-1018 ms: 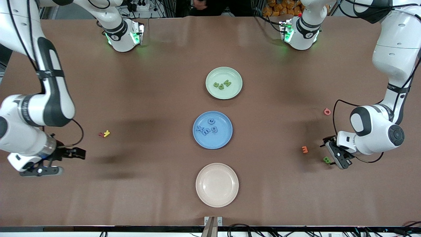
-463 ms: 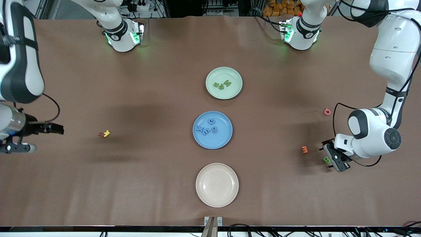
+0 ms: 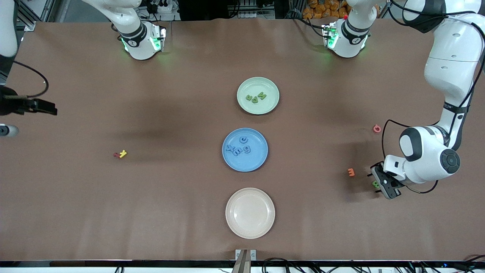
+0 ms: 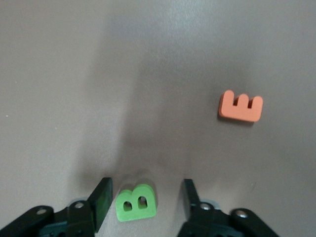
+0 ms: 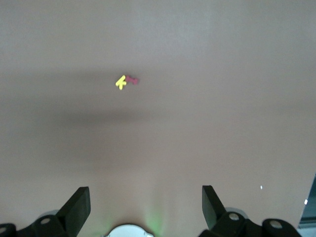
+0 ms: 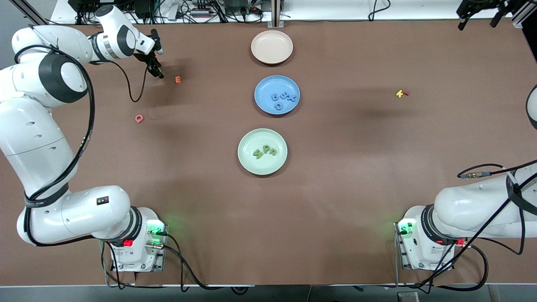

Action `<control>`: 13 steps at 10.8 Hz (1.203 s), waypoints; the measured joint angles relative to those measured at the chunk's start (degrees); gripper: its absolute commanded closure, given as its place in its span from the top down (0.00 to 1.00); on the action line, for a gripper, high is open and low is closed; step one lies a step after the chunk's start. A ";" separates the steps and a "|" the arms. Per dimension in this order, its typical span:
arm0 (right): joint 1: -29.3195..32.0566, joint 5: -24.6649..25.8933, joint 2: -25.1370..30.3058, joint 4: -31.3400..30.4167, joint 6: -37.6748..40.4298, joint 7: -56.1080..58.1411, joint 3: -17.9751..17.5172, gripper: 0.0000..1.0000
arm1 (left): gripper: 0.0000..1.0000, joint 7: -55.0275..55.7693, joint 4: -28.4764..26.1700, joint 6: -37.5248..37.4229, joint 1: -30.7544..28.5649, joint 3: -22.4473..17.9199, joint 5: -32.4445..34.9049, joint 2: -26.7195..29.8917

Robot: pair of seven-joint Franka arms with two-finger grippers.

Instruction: Sort letters by color into matching plates

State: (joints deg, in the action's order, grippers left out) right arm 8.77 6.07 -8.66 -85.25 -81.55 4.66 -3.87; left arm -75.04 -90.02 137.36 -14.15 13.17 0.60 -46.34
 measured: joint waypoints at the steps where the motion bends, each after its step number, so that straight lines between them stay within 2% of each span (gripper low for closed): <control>1: -0.01 -0.02 0.44 2.09 3.13 -0.08 -0.07 1.00 | 0.58 -0.06 0.11 0.01 0.01 0.00 0.72 -0.05; 3: -0.27 -0.43 1.35 5.63 5.96 -0.10 -0.16 1.00 | 0.58 -0.28 0.29 -0.03 0.02 -0.02 1.09 -0.08; 6: -0.43 -3.29 4.13 6.62 5.46 -1.35 -0.09 1.00 | 0.53 -0.37 0.33 -0.05 0.04 -0.02 1.18 -0.10; 13: -1.80 -3.54 3.91 5.07 -5.21 -10.15 0.04 1.00 | 0.50 -1.24 0.50 -0.08 0.06 -0.04 1.61 -0.12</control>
State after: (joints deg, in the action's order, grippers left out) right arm 6.97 2.53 -4.75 -80.18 -86.76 -5.49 -3.83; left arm -76.27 -89.52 137.28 -14.09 13.14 2.21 -46.46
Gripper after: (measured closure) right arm 0.000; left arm 0.493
